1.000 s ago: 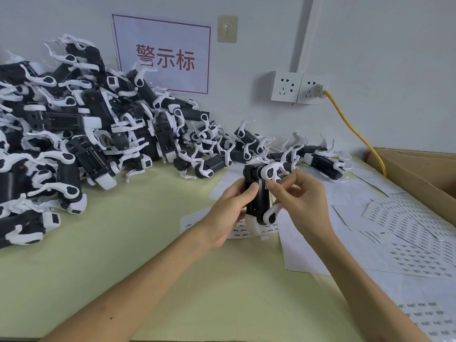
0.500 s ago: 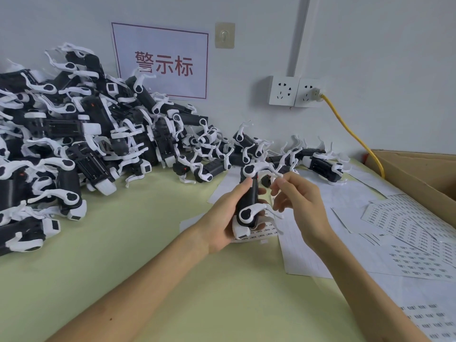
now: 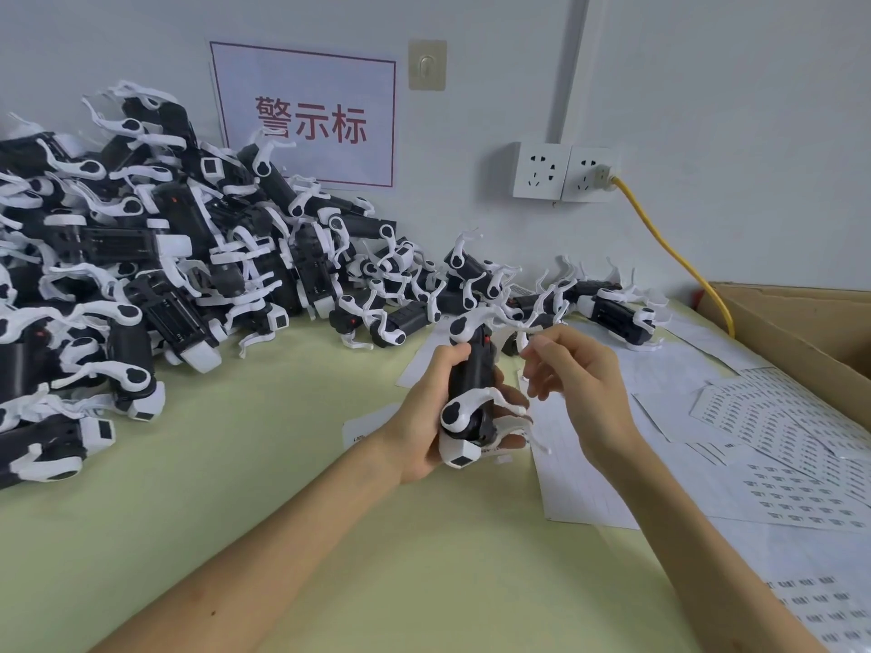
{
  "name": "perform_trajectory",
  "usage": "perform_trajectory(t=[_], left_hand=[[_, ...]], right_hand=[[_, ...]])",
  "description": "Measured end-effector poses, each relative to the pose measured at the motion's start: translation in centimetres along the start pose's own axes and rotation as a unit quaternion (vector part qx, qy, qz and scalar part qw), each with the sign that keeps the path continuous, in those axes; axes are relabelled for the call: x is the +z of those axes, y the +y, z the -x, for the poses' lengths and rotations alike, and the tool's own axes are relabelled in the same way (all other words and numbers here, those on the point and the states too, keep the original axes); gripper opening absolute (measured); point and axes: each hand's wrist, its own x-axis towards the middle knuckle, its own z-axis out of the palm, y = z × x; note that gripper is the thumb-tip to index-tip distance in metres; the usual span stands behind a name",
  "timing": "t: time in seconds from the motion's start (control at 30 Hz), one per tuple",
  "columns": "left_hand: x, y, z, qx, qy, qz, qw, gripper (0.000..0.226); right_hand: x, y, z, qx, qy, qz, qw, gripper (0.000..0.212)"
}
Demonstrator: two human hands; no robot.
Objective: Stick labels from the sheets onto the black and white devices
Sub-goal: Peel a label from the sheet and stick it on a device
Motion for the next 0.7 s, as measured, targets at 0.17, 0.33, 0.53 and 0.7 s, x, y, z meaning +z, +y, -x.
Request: perform_trajectory(t=[0.17, 0.33, 0.53, 0.7], left_hand=[[0.29, -0.39, -0.39, 0.010, -0.008, -0.034, 0.999, 0.038], [-0.08, -0.41, -0.53, 0.008, -0.029, -0.033, 0.999, 0.037], [-0.11, -0.57, -0.45, -0.005, -0.047, 0.001, 0.999, 0.033], [-0.51, -0.52, -0.30, 0.028, -0.037, -0.003, 0.999, 0.036]], right_hand=[[-0.08, 0.10, -0.06, 0.010, 0.008, 0.006, 1.000, 0.022], [-0.09, 0.06, -0.06, 0.013, 0.011, 0.006, 1.000, 0.023], [-0.29, 0.42, -0.18, 0.016, 0.016, 0.018, 1.000, 0.031], [-0.25, 0.52, -0.14, 0.018, 0.020, 0.010, 1.000, 0.022]])
